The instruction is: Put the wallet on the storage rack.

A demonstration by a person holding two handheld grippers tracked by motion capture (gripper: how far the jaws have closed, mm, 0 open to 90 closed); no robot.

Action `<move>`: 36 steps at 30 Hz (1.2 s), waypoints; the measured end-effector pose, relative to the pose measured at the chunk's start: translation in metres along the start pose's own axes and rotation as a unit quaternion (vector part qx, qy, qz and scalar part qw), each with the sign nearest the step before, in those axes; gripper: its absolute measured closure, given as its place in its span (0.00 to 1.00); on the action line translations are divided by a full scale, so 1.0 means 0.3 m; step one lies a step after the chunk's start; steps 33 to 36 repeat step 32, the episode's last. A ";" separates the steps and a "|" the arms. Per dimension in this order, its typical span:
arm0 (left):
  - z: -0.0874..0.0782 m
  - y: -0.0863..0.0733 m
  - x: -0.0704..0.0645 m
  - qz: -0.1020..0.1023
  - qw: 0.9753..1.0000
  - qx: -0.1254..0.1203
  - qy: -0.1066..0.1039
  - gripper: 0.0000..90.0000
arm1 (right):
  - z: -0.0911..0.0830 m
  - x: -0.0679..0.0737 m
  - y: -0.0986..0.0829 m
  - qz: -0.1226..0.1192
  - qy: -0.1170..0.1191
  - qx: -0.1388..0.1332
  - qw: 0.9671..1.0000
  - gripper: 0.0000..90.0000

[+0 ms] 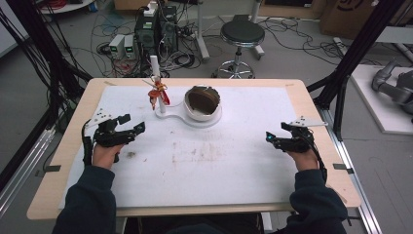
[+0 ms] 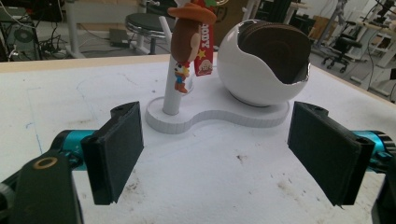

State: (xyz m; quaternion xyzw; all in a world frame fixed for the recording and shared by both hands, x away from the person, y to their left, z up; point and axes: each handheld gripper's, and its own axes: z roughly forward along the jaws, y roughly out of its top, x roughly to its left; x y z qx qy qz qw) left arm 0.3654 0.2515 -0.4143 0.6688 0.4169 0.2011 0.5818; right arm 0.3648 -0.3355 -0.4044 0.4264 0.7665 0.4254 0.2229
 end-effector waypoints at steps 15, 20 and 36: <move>0.007 -0.009 -0.025 0.022 1.000 0.010 0.000 0.23 | -0.015 0.007 -0.014 -0.005 -0.010 -0.009 1.000 0.24; 0.004 -0.011 -0.021 0.017 1.000 0.008 0.000 0.23 | -0.006 0.017 -0.014 -0.016 -0.009 -0.009 1.000 0.24; -0.003 -0.019 -0.011 0.008 1.000 0.008 0.004 0.23 | 0.000 0.017 -0.014 -0.012 -0.008 -0.010 1.000 0.24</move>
